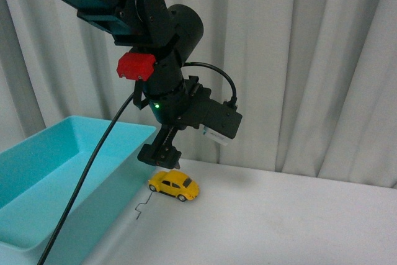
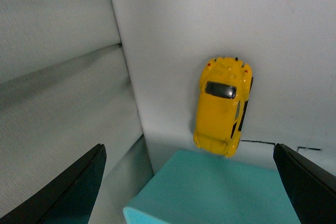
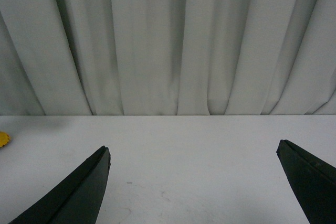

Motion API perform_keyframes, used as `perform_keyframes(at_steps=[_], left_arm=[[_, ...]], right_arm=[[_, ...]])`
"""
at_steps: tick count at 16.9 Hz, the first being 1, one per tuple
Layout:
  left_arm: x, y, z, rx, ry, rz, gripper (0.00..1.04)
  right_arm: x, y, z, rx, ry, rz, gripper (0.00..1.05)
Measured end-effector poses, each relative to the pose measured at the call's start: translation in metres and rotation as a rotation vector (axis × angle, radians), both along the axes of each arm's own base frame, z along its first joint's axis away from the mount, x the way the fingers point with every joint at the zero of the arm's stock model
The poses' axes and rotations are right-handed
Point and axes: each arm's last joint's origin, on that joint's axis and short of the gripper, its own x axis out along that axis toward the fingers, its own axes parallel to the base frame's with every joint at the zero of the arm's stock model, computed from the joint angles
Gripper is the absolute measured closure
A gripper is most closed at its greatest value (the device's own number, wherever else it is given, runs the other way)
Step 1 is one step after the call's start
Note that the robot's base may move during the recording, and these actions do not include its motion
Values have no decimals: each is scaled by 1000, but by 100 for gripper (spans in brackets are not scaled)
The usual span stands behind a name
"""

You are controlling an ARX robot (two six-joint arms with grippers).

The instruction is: Wind up and store yellow beetle toy

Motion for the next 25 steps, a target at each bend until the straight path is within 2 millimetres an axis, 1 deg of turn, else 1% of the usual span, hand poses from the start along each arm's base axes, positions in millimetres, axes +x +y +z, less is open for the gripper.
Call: perform_keyframes(at_steps=[1,2,5,6,8,11,13,16,18,19,20,22,23,25], left_arm=[[2,-2,-6,19,19,-14,7],[5,-6,-17,34,44,-12,7],[9,-8,-44,51,106,35,7],[11,-9,-49,52,127,53,7],[16,-9,-55,48,119,86,7],[25,-6,-59,42,113,152,7],[29,-2,-69,40,126,232,7],[33,3,-83,36,143,288,7],[38,4,-86,27,132,297,8],[40,4,-88,25,131,297,16],[41,6,-92,25,129,308,31],[42,9,-96,23,123,342,54],[42,9,-96,22,123,343,57],[41,8,-95,11,132,300,59]], right_arm=[[0,0,0,0,0,0,7],[0,0,0,0,0,0,7],[0,0,0,0,0,0,7],[0,0,0,0,0,0,7],[0,0,0,0,0,0,7],[0,0,0,0,0,0,7],[0,0,0,0,0,0,7],[0,0,0,0,0,0,7],[0,0,0,0,0,0,7],[0,0,0,0,0,0,7],[0,0,0,0,0,0,7],[0,0,0,0,0,0,7],[0,0,0,0,0,0,7],[0,0,0,0,0,0,7]])
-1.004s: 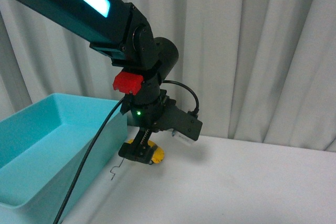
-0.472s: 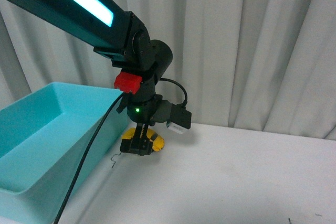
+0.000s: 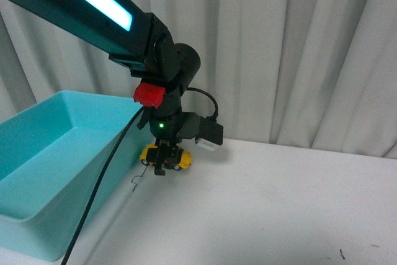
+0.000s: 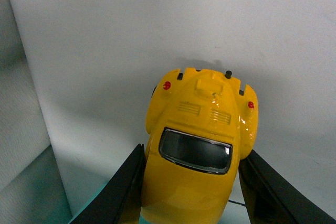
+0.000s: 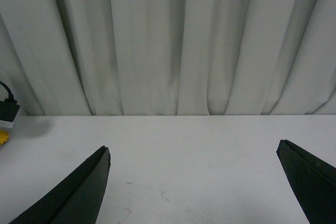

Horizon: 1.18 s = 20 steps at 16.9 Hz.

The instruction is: Wind up and store yellow beetle toy

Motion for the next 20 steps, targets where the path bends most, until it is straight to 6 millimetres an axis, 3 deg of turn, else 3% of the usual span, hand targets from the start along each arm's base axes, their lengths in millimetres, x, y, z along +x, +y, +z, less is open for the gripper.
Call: perform_keyframes(at_steps=[5,8,10,11,12,14,16,18,20], left_arm=[[-17,-33,19,-142,42,-304,64],[-28,-42,46,-243,18,-325,64],[-30,-42,52,-264,7,-327,64],[-32,-42,61,-284,-10,-323,64],[-37,-38,88,-340,-61,-307,64],[-49,-14,141,-464,-187,-237,64],[-59,20,178,-566,-302,-136,64],[-69,59,207,-654,-432,8,64],[-79,97,221,-710,-522,185,64]], right_arm=[[0,0,0,0,0,0,7],[0,0,0,0,0,0,7],[0,0,0,0,0,0,7],[0,0,0,0,0,0,7],[0,0,0,0,0,0,7],[0,0,0,0,0,0,7],[0,0,0,0,0,0,7],[0,0,0,0,0,0,7],[0,0,0,0,0,0,7]])
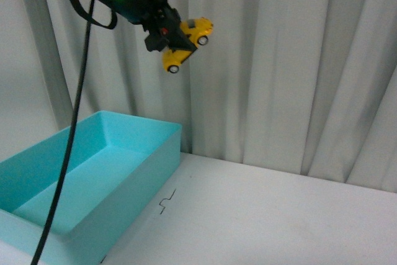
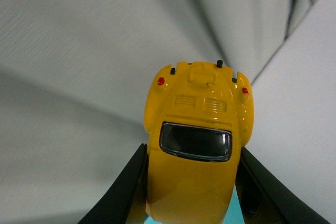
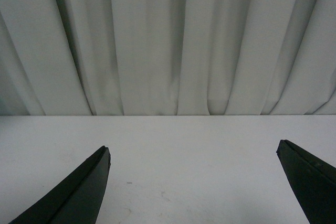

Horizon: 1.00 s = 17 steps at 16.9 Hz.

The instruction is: Wind up and store yellow beetle toy

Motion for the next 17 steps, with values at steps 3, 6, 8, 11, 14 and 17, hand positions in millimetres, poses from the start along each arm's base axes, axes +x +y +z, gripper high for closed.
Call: perform_keyframes(at_steps=[3,6,8,11,14,17], left_arm=[[-9,53,-19,-119,113,309,64],[-16,88,-83,-158,301,596,64],[-16,91,-110,-159,357,684,64],[-14,94,-140,-136,398,765,64],[-9,100,-164,-131,423,836,64],[-2,103,-184,-92,423,905,64]], right_arm=[[0,0,0,0,0,0,7],[0,0,0,0,0,0,7],[0,0,0,0,0,0,7],[0,0,0,0,0,0,7],[0,0,0,0,0,0,7],[0,0,0,0,0,0,7]])
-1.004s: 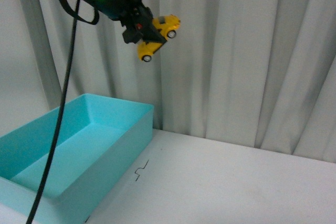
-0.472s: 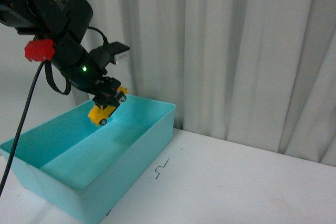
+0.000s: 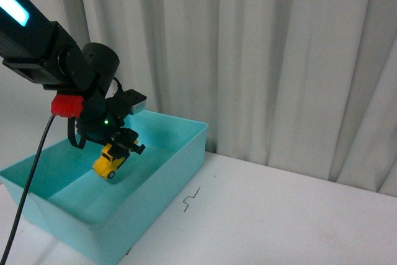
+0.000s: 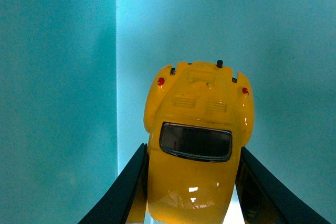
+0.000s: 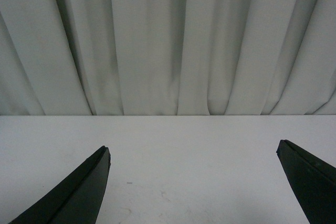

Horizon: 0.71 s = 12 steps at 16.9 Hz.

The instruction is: Wind up and store yellow beetle toy

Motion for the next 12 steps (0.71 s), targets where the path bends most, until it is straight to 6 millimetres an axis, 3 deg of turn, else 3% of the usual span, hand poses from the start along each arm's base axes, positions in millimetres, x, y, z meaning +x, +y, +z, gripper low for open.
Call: perform_keyframes(at_steps=[5,6,9,12], left_arm=[[3,-1,-13,1,82,-4,64],[3,-2,-13,-27,112,-19,43],[7,-1,-3,-121,50,-23,5],[-3,-4,31,-189,-101,-82,7]], right_arm=[[0,0,0,0,0,0,7],[0,0,0,0,0,0,7],[0,0,0,0,0,0,7],[0,0,0,0,0,0,7]])
